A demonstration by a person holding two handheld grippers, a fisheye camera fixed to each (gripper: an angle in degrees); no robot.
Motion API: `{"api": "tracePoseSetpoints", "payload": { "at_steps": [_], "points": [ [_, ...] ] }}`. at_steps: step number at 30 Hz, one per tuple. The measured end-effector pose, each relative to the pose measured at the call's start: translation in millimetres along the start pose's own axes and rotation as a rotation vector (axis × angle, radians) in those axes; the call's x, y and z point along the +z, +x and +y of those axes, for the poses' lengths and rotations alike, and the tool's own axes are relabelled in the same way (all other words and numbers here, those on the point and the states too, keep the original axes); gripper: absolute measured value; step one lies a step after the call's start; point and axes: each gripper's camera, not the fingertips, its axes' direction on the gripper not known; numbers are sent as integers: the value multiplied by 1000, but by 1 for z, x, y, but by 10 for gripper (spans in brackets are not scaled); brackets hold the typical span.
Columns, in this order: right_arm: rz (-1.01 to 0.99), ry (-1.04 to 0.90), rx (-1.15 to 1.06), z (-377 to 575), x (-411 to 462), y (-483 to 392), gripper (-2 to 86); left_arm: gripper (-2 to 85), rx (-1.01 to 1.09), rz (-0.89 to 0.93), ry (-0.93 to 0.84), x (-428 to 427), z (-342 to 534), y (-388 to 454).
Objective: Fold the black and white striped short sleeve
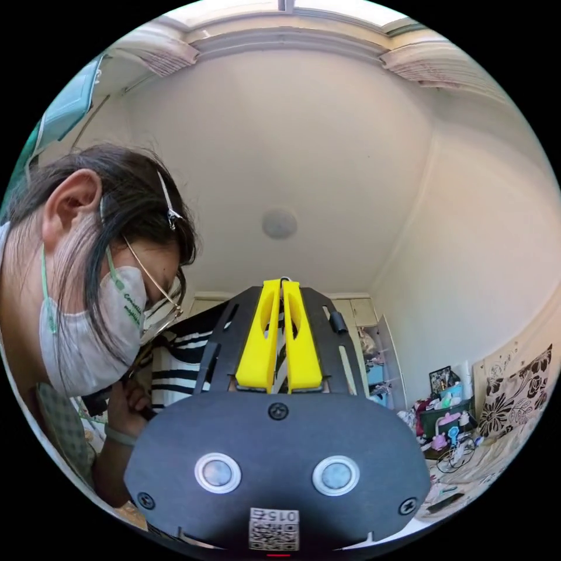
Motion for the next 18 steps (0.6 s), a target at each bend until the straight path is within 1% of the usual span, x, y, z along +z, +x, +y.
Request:
{"api": "tracePoseSetpoints", "payload": {
  "at_steps": [2,5,7,8,10,11,13,14,15,16,17,18],
  "points": [
    [44,-34,-19,12,17,8,-4,-5,32,-19,-62,15,15,-10],
    [92,-170,5,45,62,38,-3,-5,13,-28,-212,54,58,-43],
    [148,-355,69,91,113,80,-2,-3,-57,-25,-385,99,116,-83],
    [172,-412,82,105,127,93,-1,-2,-69,-25,-433,113,134,-93],
    [255,-675,150,182,192,153,2,2,-111,-43,-672,175,226,-137],
    [257,-767,184,206,210,171,4,4,-131,-52,-740,190,255,-149],
    [288,-1109,320,305,257,238,12,13,-248,-62,-1057,235,376,-198],
    [319,-1198,354,325,261,250,14,16,-285,-56,-1143,239,402,-208],
    [331,-1288,440,351,259,266,41,22,-380,-52,-1247,233,441,-226],
    [231,-1299,467,364,248,270,60,27,-463,-8,-1245,214,461,-236],
    [193,-1312,472,369,240,270,65,32,-488,23,-1231,201,466,-238],
    [151,-1368,473,379,221,269,71,41,-525,61,-1240,172,474,-241]
  ]
}}
